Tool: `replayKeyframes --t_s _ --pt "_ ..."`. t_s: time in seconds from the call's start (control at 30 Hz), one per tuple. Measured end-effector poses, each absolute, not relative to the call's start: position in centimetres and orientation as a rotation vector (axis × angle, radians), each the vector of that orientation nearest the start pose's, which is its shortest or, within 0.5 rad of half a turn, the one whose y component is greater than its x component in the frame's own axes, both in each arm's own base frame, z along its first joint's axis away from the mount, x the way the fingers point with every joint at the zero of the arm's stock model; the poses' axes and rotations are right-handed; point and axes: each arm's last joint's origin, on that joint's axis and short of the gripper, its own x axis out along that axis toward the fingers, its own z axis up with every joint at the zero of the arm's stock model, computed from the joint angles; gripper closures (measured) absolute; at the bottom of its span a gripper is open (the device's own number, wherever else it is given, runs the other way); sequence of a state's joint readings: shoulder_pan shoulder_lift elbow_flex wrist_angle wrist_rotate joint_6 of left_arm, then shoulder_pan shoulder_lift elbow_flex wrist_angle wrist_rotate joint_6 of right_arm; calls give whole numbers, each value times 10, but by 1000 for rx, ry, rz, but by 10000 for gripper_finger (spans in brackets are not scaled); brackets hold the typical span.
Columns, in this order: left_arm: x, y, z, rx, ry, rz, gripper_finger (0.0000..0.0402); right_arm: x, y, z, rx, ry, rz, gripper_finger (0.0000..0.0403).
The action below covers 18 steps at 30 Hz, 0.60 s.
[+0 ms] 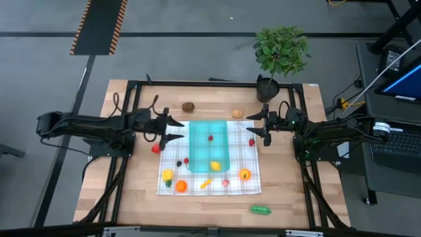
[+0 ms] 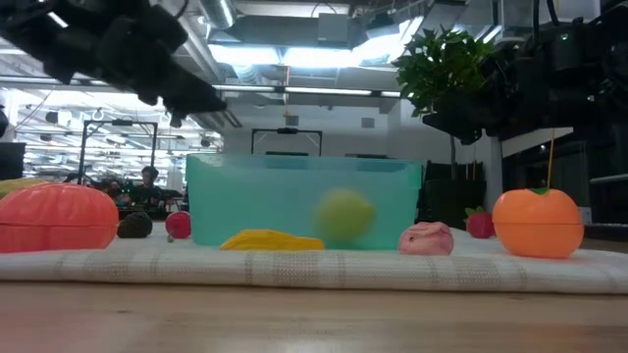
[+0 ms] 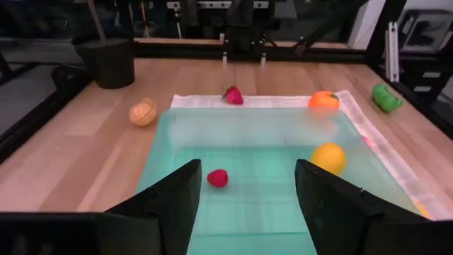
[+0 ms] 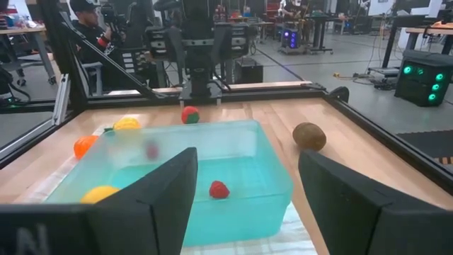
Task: Pick and placing Produce into tupperware
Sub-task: Put the potato into the blue bin
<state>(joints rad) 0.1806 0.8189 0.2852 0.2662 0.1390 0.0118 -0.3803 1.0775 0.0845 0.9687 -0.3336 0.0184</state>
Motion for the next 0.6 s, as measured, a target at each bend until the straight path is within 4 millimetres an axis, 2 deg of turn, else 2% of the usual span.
replayKeyframes --t_s 0.3,0.6 --pt "148 24 197 9 178 89 182 165 -56 161 29 23 -47 154" --pt "129 26 183 -19 186 127 182 165 -56 161 31 25 -48 154"
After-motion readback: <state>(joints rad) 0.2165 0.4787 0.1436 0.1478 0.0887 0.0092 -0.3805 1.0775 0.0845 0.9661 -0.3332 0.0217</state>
